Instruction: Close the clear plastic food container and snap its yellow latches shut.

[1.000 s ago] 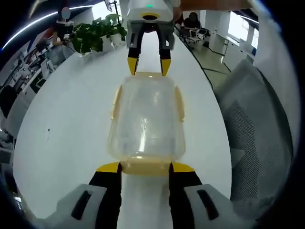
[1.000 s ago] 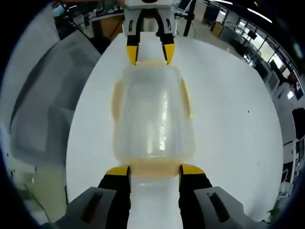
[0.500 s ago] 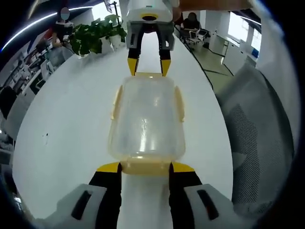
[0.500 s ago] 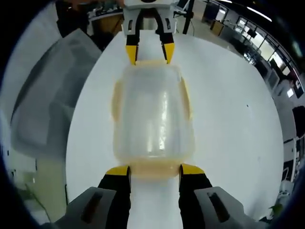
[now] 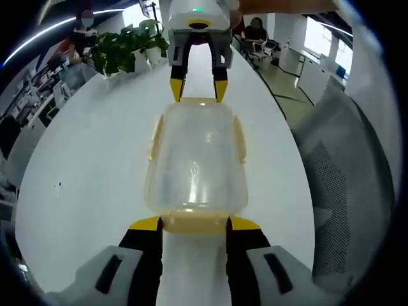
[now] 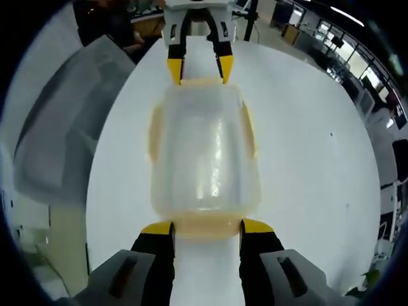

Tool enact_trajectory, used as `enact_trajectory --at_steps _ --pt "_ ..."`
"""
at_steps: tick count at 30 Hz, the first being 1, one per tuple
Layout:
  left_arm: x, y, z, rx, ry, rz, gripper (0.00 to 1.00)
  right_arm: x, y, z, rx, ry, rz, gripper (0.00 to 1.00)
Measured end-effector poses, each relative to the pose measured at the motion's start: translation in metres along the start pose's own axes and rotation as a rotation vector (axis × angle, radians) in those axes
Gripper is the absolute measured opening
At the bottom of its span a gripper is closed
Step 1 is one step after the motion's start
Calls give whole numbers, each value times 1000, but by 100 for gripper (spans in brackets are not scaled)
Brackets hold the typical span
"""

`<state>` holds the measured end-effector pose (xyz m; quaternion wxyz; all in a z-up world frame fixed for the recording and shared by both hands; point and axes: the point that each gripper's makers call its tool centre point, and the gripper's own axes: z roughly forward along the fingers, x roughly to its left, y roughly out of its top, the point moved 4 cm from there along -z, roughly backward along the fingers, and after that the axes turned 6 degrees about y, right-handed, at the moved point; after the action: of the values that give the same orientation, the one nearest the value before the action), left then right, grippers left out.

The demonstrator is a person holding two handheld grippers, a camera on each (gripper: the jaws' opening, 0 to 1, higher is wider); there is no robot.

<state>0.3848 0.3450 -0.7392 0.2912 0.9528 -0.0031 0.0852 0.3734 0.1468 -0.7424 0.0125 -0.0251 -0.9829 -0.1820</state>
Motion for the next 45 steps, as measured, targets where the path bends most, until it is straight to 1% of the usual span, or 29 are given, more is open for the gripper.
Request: enact_trajectory --at_steps 8,12,20,21,22,24,25,27,30,32,34,36,37,38,39,40,41,42,43,45 --pt "0 0 3 -1 -13 -7 37 -1 -3 2 -2 18 6 38" --pt "-1 0 7 10 -23 -10 38 -1 -5 2 -10 31 9 38" --pt "0 0 7 -2 -28 -7 39 -1 -6 3 -10 40 0 39" --pt "0 0 7 -5 -23 -2 39 -1 -7 4 -8 44 4 39" --pt "2 0 8 -7 -5 8 39 -1 -8 4 -6 39 8 39" --pt "2 -2 9 7 7 11 39 0 -9 4 -7 39 19 40" --pt "2 -4 9 20 10 2 40 -1 -10 3 -1 33 21 40" --pt "0 -6 9 15 4 -5 43 1 -12 3 1 32 25 43" --pt "-3 -10 6 24 4 -3 43 3 -13 -1 6 26 32 43" --pt "-4 -9 1 11 6 -30 43 4 -14 -6 -3 15 63 43" --pt "-5 -6 -3 -13 10 -63 43 7 -12 -11 -32 3 102 43" --pt "-5 -2 -8 -27 27 -131 43 13 -10 -15 -38 5 111 41" --pt "-5 -1 -10 -29 37 -151 43 14 -10 -16 -42 -1 135 41" --pt "-4 -2 -11 -7 55 -155 43 15 -9 -16 -52 -15 168 40" --pt "-3 -3 -11 10 72 -180 43 15 -10 -17 -56 -28 192 40" --pt "-5 1 -12 -12 63 -226 44 16 -9 -17 -63 -31 207 40" --pt "-5 4 -12 -30 67 -257 43 16 -8 -16 -76 -39 232 40" --pt "-4 5 -12 -34 82 -277 42 17 -8 -16 -83 -46 254 40" --pt "-4 7 -14 -35 90 -280 41 18 -8 -16 -92 -47 283 40" --pt "-2 6 -13 -15 121 -304 40 19 -7 -16 -106 -63 324 41"
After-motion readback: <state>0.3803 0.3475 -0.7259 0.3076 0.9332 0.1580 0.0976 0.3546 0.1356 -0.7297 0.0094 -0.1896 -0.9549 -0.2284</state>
